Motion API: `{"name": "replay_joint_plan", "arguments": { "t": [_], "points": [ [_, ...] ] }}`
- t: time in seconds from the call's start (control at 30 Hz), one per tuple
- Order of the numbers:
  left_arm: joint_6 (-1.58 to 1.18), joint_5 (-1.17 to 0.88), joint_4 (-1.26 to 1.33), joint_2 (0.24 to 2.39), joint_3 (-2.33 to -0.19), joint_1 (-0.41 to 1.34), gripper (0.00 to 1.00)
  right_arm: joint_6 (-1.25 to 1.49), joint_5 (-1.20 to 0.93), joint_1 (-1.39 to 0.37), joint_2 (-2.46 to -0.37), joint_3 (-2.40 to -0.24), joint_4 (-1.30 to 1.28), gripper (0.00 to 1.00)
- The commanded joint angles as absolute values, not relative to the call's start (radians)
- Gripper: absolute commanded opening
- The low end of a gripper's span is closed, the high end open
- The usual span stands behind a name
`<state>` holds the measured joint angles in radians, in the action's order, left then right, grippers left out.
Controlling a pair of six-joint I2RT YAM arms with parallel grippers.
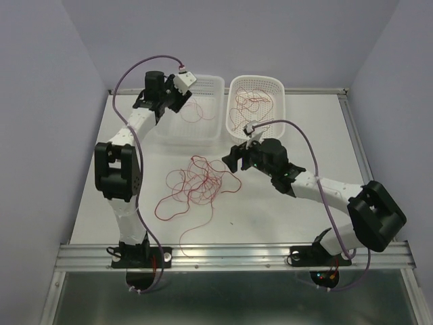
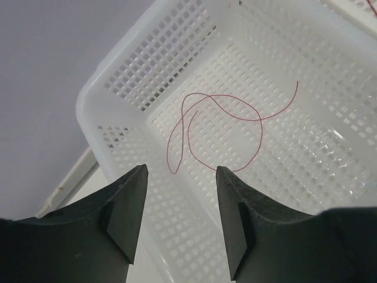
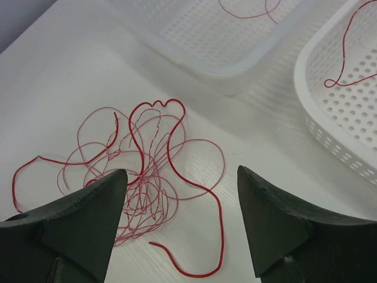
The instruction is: Untangle the cables
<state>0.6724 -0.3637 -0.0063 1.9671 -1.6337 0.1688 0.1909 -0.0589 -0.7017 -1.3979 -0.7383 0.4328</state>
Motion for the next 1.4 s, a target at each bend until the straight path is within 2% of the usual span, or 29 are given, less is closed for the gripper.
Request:
{"name": "replay_joint_plan", "arguments": {
  "t": [0.0, 0.23, 0.4, 0.5, 0.8, 0.97, 1.07, 1.1, 1.13, 1.2, 1.37],
  "points": [
    [0.701, -0.426, 0.035, 1.683, -1.574, 0.169, 0.62, 0.206, -0.149, -0.709, -1.459, -0.856, 0.391, 0.78],
    [0.909, -0.63, -0.137, 1.389, -1.355, 0.175, 0.69, 0.215, -0.166, -0.71, -1.499, -0.833, 0.362, 0.63],
    [0.946, -0.65, -0.173, 1.247, -1.194, 0.228, 0.7, 0.3, -0.247, -0.71, -1.5, -0.824, 0.336, 0.62],
    [0.937, -0.658, -0.152, 1.201, -1.143, 0.236, 0.69, 0.359, -0.222, -0.712, -1.522, -0.842, 0.313, 0.57],
    [0.928, -0.661, -0.12, 1.152, -1.072, 0.244, 0.68, 0.422, -0.183, -0.758, -1.609, -0.857, 0.307, 0.56],
    [0.931, -0.666, -0.12, 1.158, -1.062, 0.248, 0.68, 0.429, -0.144, -0.781, -1.654, -0.89, 0.276, 0.47],
    [0.939, -0.657, -0.12, 1.163, -1.054, 0.256, 0.68, 0.423, -0.126, -0.784, -1.654, -0.894, 0.247, 0.37],
    [0.939, -0.655, -0.121, 1.164, -1.051, 0.259, 0.67, 0.42, -0.123, -0.785, -1.649, -0.89, 0.244, 0.29],
    [0.946, -0.655, -0.123, 1.167, -1.046, 0.265, 0.66, 0.423, -0.121, -0.787, -1.629, -0.887, 0.244, 0.12],
    [0.954, -0.655, -0.124, 1.172, -1.04, 0.278, 0.65, 0.419, -0.114, -0.787, -1.571, -0.87, 0.244, 0.0],
    [0.953, -0.702, -0.121, 1.183, -1.031, 0.305, 0.63, 0.373, -0.069, -0.787, -1.415, -0.888, 0.203, 0.01]
  ]
}}
